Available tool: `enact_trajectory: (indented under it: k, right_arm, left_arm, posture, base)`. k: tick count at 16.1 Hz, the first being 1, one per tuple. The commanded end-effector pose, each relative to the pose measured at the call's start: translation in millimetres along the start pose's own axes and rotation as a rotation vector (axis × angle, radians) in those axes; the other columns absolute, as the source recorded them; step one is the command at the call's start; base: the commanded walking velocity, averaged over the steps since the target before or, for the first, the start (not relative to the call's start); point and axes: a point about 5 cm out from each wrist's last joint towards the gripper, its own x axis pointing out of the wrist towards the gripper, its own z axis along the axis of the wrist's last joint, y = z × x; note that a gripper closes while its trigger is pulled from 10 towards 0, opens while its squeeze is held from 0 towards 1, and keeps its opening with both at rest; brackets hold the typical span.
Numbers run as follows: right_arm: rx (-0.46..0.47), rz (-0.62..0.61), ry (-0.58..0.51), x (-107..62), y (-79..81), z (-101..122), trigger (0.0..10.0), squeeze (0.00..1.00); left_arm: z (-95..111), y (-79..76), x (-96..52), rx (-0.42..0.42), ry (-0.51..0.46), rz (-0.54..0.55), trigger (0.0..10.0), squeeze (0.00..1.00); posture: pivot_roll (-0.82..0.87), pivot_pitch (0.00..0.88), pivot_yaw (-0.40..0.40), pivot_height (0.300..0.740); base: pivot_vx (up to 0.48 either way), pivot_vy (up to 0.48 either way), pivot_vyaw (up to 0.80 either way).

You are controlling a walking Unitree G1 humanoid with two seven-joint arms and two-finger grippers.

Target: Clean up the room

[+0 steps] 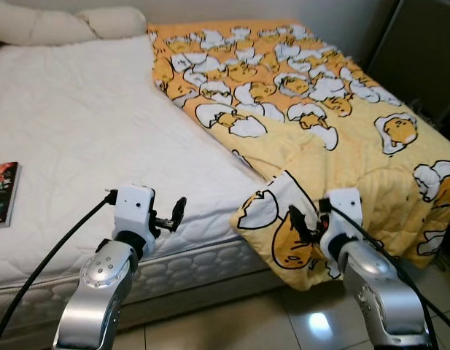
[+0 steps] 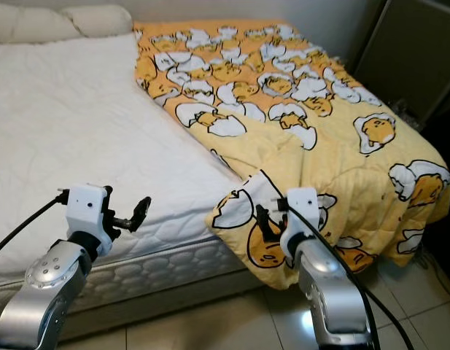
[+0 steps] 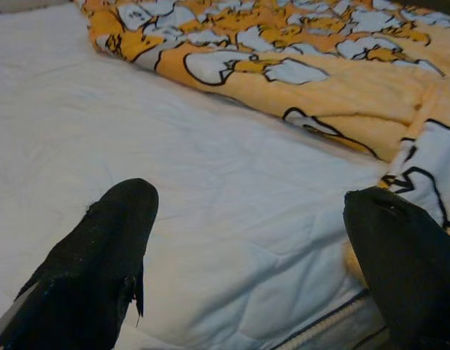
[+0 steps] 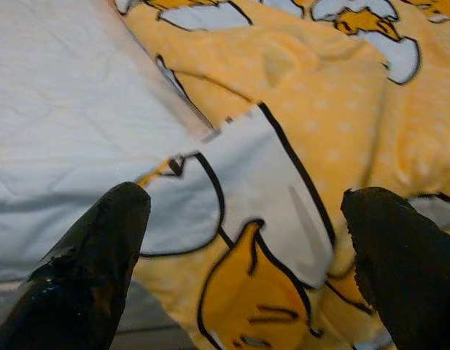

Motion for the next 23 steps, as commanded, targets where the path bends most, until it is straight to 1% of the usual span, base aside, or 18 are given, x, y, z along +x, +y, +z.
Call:
enact_trajectory:
  k: [1, 6, 11, 15, 17, 18, 19, 20, 21, 22, 23]
  right_arm:
    - [-0.009, -0.001, 0.016, 1.0, -1.5, -1.3, 10.0, 0.0]
    - [-0.004, -0.008, 0.017, -1.1, -3.3, -2.2, 10.0, 0.0]
    - [0.009, -0.011, 0.026, -5.3, -1.4, -6.9, 10.0, 0.0]
    - [0.009, 0.004, 0.02, -6.2, 3.1, -7.9, 10.0, 0.0]
    - [0.007, 0.009, 0.015, -6.5, 2.9, -7.1, 10.0, 0.0]
    - [0.009, 0.013, 0.003, -6.6, 2.0, -4.4, 10.0, 0.0]
    - [0.007, 0.033, -0.012, -7.0, 2.1, -1.6, 10.0, 0.0]
    - [0.0, 0.052, -0.016, -6.9, 2.9, -0.4, 10.0, 0.0]
    - [-0.053, 0.144, -0.019, -8.4, 7.9, 2.2, 10.0, 0.59]
    - [-0.104, 0.219, -0.014, -10.2, 10.9, 2.8, 10.0, 0.85]
    - [-0.137, 0.274, -0.001, -11.8, 11.7, 1.5, 10.0, 1.0]
  left_arm:
    - [2.2, 1.9, 1.4, -0.003, -0.014, 0.008, 10.0, 0.0]
    - [1.5, 1.9, 3.3, -0.002, -0.014, 0.0, 10.0, 0.0]
    - [-0.5, -0.2, 3.9, 0.021, -0.004, -0.049, 10.0, 0.0]
    - [-7.3, -1.3, 1.0, 0.054, 0.029, -0.118, 10.0, 0.0]
    - [-13.4, 0.3, 4.1, 0.092, 0.068, -0.131, 10.0, 0.0]
    - [-19.1, 4.2, 9.3, 0.1, 0.118, -0.117, 10.0, 0.0]
    - [-23.0, 5.6, 13.8, 0.095, 0.148, -0.124, 10.0, 0.09]
    - [-25.1, 5.1, 16.7, 0.084, 0.165, -0.141, 10.0, 1.0]
    - [-31.1, 3.3, 26.5, 0.072, 0.208, -0.183, 10.0, 1.0]
    - [-33.8, 2.2, 34.6, 0.096, 0.228, -0.208, 10.0, 1.0]
    - [-34.3, 0.1, 41.4, 0.091, 0.229, -0.231, 10.0, 1.0]
  posture:
    - [0.02, 0.0, -0.024, 0.74]
    - [0.02, 0.0, -0.021, 0.74]
    - [0.01, 0.0, -0.004, 0.74]
    - [0.01, 0.0, 0.006, 0.74]
    - [0.0, 0.0, 0.01, 0.74]
    - [0.0, 0.0, 0.015, 0.74]
    - [-0.01, 0.0, 0.015, 0.74]
    - [-0.01, 0.0, 0.017, 0.74]
    - [-0.02, 0.0, 0.022, 0.74]
    - [-0.03, 0.0, 0.024, 0.74]
    - [-0.03, 0.0, 0.024, 0.74]
  base:
    - [0.304, 0.0, -0.76]
    - [0.313, 0.0, -0.76]
    - [0.311, 0.0, -0.71]
    - [0.0, 0.0, 0.0]
    - [0.0, 0.0, 0.0]
    - [0.0, 0.0, 0.0]
    - [0.0, 0.0, 0.0]
    - [0.0, 0.0, 0.0]
    - [0.0, 0.0, 0.0]
    - [0.0, 0.0, 0.0]
    - [0.0, 0.0, 0.0]
